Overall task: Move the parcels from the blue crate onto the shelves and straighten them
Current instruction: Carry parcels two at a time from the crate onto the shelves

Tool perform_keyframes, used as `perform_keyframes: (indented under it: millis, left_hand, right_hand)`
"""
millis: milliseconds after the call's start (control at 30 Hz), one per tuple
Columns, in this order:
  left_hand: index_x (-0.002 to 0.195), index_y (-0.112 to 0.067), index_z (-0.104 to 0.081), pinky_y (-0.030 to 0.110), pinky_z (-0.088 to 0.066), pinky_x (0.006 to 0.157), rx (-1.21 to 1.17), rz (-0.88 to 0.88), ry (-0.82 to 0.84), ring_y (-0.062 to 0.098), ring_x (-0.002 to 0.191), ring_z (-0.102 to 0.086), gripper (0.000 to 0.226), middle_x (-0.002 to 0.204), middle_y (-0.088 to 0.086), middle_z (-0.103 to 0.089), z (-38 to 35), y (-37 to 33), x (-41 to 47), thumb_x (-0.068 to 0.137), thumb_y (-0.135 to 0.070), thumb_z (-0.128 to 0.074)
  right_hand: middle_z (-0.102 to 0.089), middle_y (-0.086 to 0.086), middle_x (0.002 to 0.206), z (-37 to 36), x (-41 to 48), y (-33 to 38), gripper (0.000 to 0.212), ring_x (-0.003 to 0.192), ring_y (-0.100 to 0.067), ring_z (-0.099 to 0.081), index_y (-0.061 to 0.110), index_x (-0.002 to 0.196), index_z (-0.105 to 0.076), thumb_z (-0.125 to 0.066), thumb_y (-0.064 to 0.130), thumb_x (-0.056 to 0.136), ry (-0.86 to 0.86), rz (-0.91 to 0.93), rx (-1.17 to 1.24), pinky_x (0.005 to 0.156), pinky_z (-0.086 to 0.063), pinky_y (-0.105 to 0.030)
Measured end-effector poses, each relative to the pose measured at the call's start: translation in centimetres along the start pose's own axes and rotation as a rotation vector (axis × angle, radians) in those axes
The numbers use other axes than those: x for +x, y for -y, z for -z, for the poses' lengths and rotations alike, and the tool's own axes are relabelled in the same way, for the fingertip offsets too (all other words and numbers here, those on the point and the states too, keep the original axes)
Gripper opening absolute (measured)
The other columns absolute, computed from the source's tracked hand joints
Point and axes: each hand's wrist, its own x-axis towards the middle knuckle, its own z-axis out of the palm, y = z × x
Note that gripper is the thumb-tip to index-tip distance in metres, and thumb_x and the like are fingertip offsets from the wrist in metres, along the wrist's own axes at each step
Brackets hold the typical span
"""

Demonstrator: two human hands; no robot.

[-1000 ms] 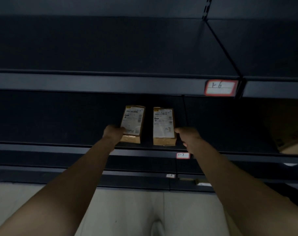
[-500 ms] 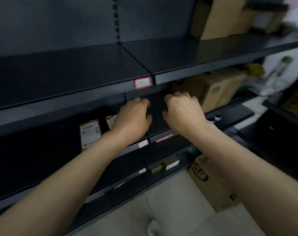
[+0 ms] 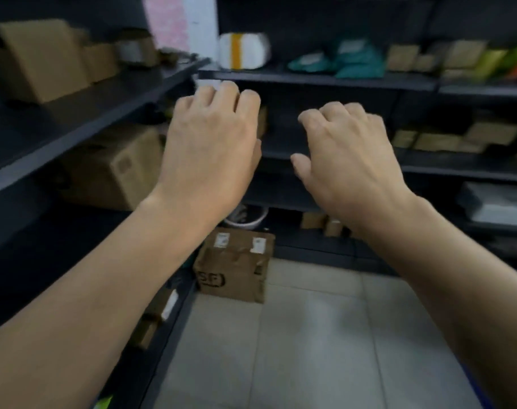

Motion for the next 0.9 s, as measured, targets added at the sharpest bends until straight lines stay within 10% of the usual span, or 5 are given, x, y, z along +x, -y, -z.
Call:
perform_keyframes:
  millis: [500, 900]
  left_hand:
    - [0.125, -0.006, -0.053, 0.043, -0.042, 0.089, -0.655, -0.593, -0.069, 0.032, 0.107, -0.054, 0.04, 0.118, 0.014, -0.058, -4.0, -43.4, 10.5, 0.091, -0.027, -0.057]
    - [0.128, -0.01, -0.052, 0.039, -0.041, 0.091, -0.949, -0.888, 0.285, 0.028, 0.107, -0.054, 0.041, 0.12, 0.009, -0.058, -9.5, -70.1, 11.7, 0.092, -0.028, -0.056]
  right_hand:
    - [-0.056, -0.015, 0.121, 5.7, -21.0, -36.2, 0.041, 0.116, -0.033, -0.047, 0.009, 0.125, -0.052, -0.055, 0.033, 0.091, 0.142, -0.755, -0.261, 0.096, -0.035, -0.041]
    - [-0.06, -0.016, 0.114, 7.0, -37.0, -54.2, 0.04, 0.107, -0.033, -0.053, 0.006, 0.122, -0.057, -0.056, 0.031, 0.091, 0.194, -1.288, -0.286, 0.087, -0.043, -0.041]
